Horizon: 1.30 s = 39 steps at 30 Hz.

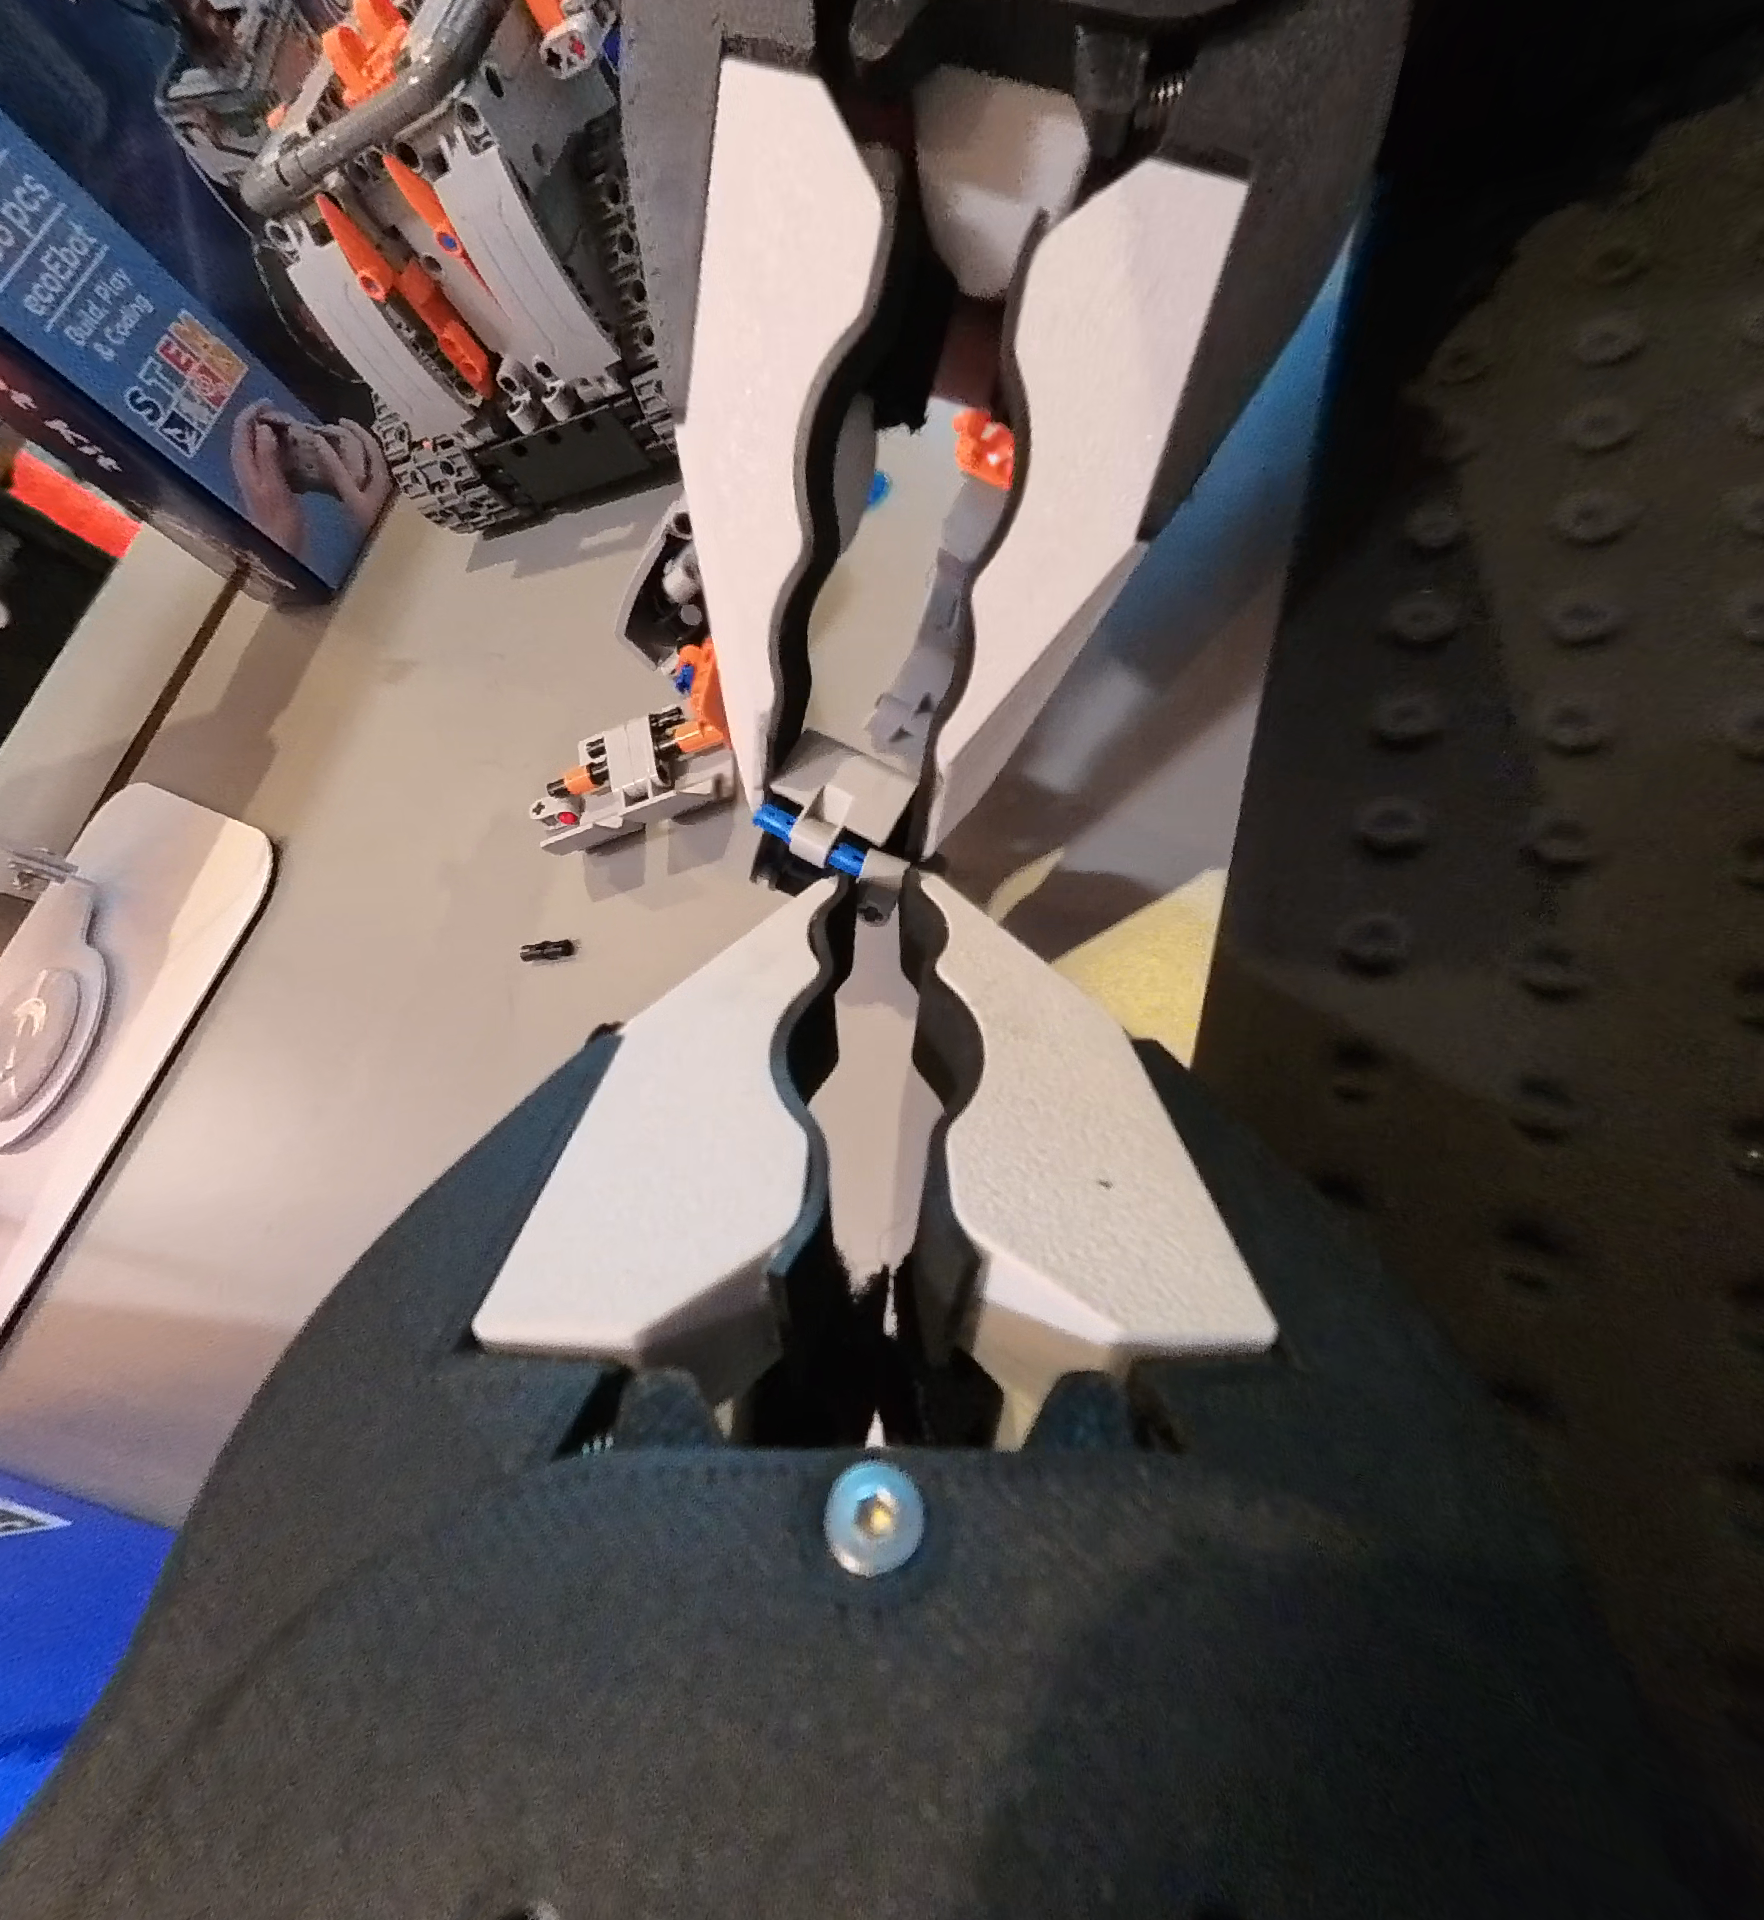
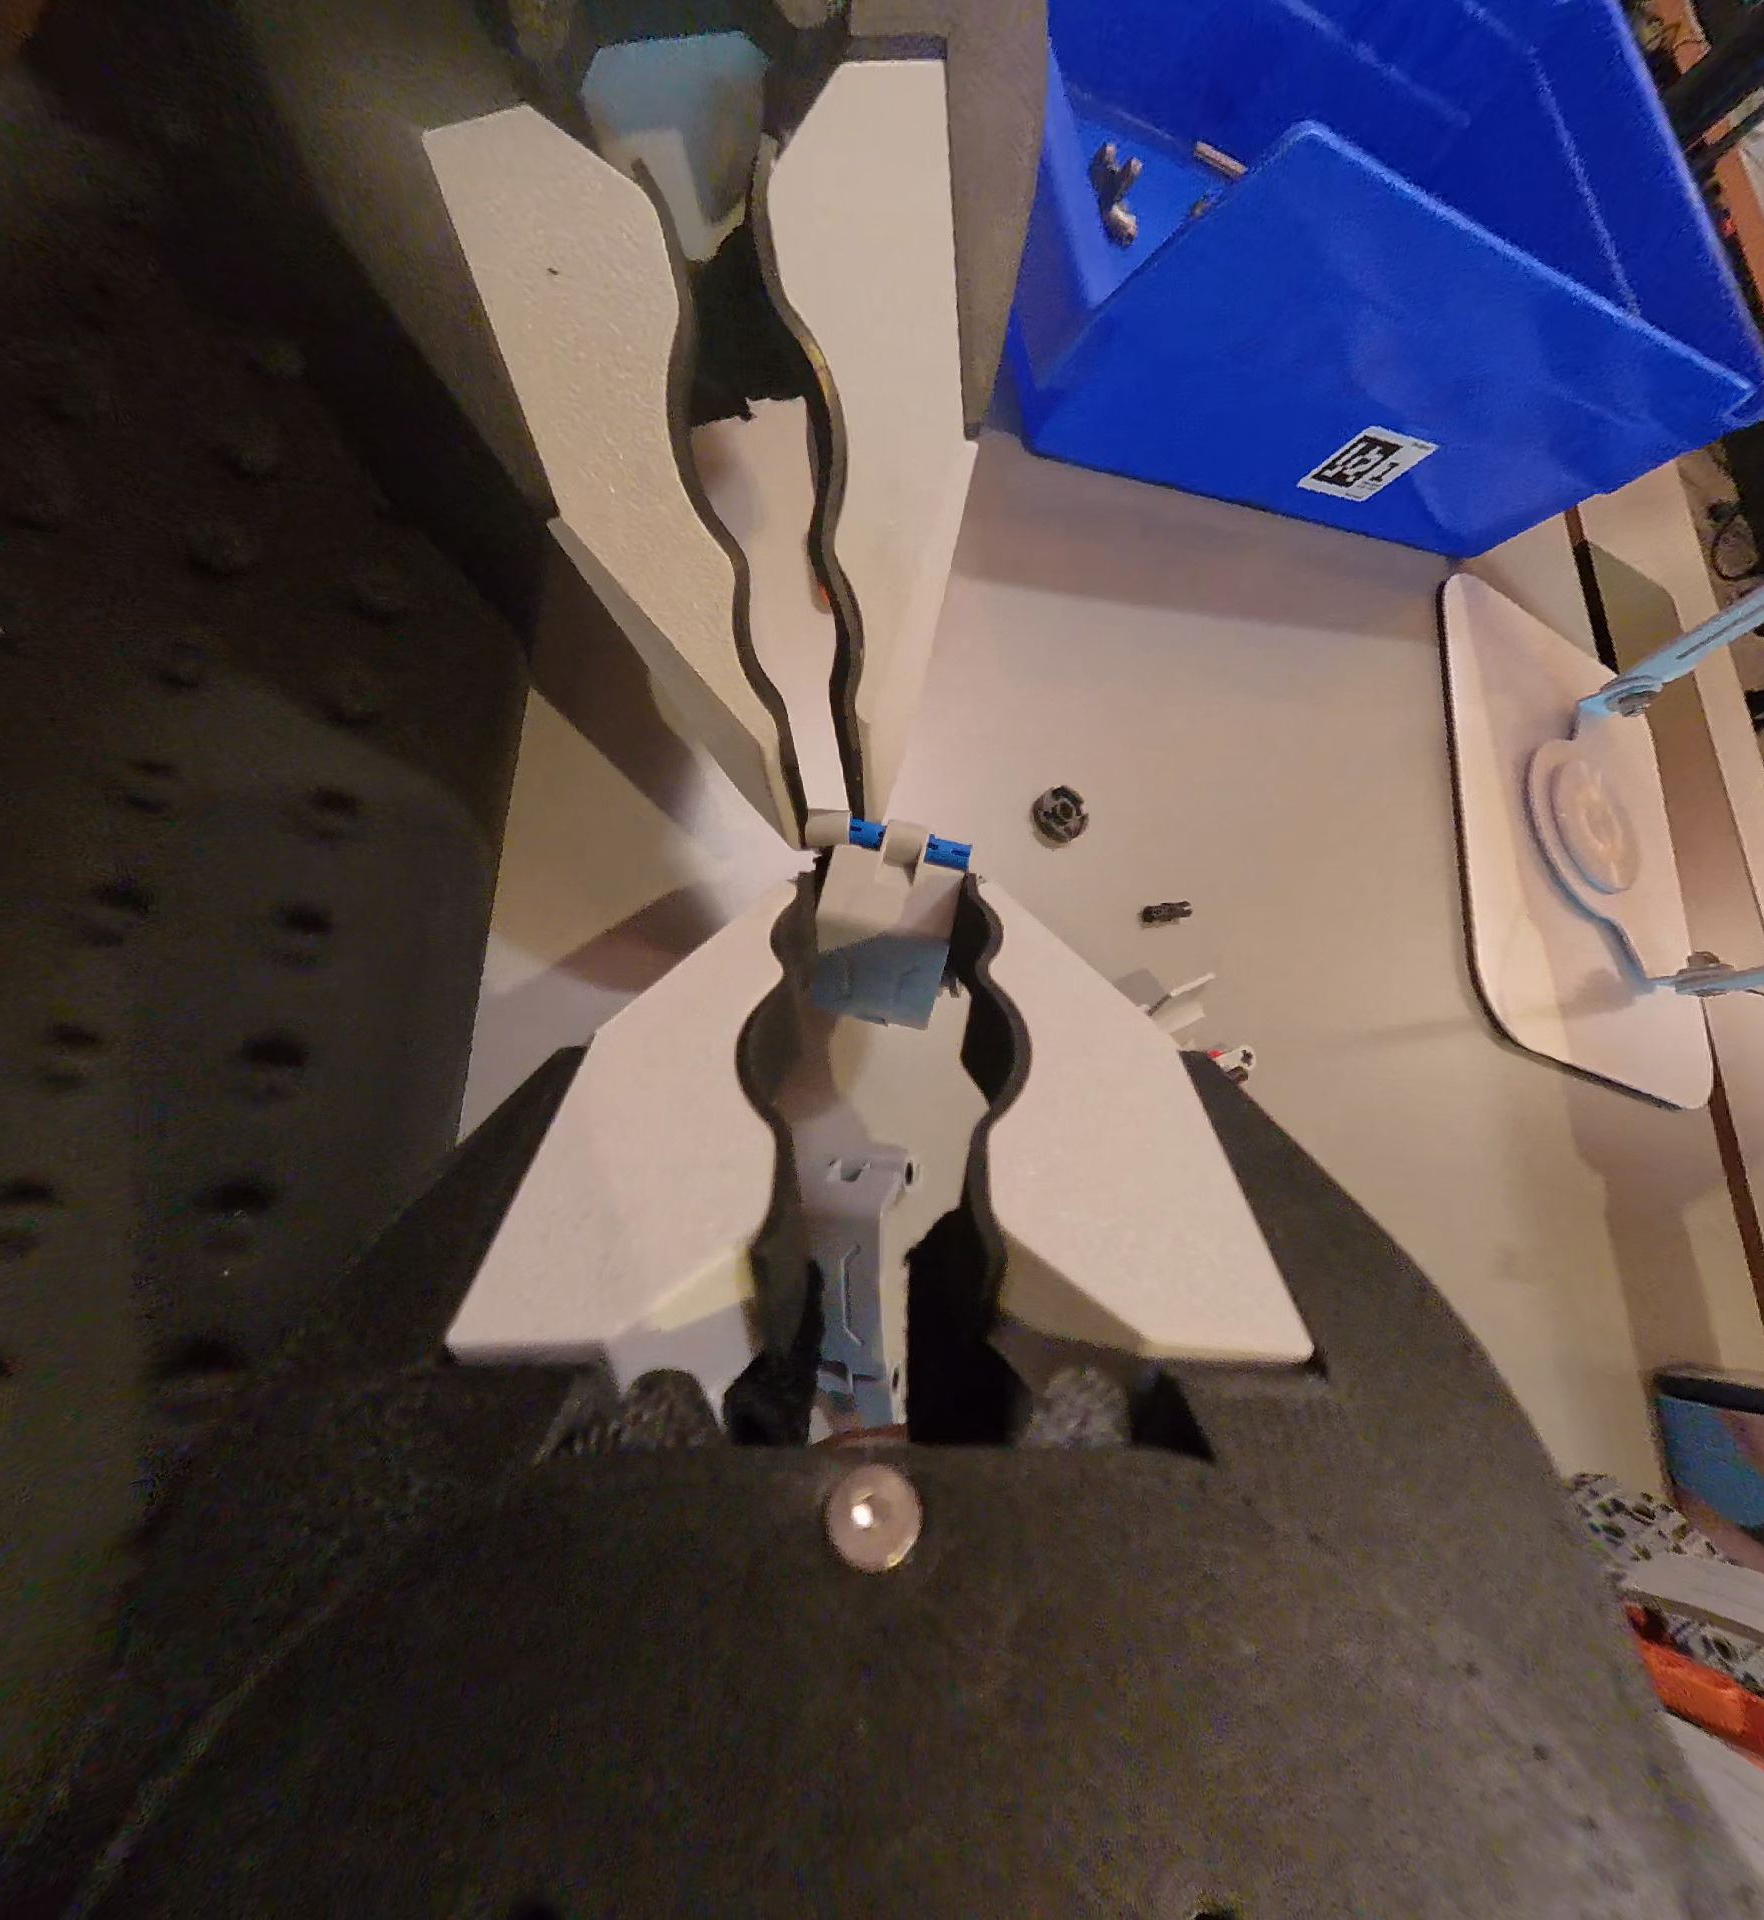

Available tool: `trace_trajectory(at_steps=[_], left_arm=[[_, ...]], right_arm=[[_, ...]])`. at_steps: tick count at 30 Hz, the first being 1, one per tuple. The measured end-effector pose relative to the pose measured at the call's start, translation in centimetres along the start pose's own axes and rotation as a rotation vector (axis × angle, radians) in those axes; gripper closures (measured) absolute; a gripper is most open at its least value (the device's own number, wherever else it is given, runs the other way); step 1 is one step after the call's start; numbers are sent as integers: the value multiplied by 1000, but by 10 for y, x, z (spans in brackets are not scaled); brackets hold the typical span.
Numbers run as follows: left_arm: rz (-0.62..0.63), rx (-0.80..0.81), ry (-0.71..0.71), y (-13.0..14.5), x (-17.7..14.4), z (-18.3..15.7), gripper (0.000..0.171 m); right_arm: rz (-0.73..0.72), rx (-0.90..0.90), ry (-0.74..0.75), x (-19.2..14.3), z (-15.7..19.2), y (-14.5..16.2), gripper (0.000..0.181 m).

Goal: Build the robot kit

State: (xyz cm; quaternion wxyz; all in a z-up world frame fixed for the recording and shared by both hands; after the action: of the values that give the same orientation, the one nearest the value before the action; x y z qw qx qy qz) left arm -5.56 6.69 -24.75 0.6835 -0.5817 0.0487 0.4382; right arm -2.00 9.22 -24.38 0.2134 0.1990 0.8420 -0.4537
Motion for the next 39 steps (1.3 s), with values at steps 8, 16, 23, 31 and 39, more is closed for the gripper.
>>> trace_trajectory(at_steps=[8,16,23,31,39], left_arm=[[59,86,14,3,8,-10,167],[51,107,52,1,9,-17,167],[49,125,69,-1,12,-20,167],[90,206,88,0,18,-26,168],[122,244,149,-1,19,-25,168]], right_arm=[[22,-60,-29,0,10,7,158],[23,-134,-51,-4,15,8,158],[23,-202,-92,-8,16,10,157],[12,-251,-155,-10,20,11,157],[40,-296,-213,-9,19,11,157]])
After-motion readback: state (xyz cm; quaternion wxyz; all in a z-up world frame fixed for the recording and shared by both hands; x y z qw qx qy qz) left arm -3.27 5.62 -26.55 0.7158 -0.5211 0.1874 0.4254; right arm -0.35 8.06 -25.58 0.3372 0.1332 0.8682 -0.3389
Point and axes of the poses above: each gripper's, where its closed fingertips meet, x out along the fingers, y out of its underside, z = x × y across the jaws, the point moved 3 cm from there along -x, back along the fingers, and after that the axes turned 7 degrees about y, right-handed, at the moved point
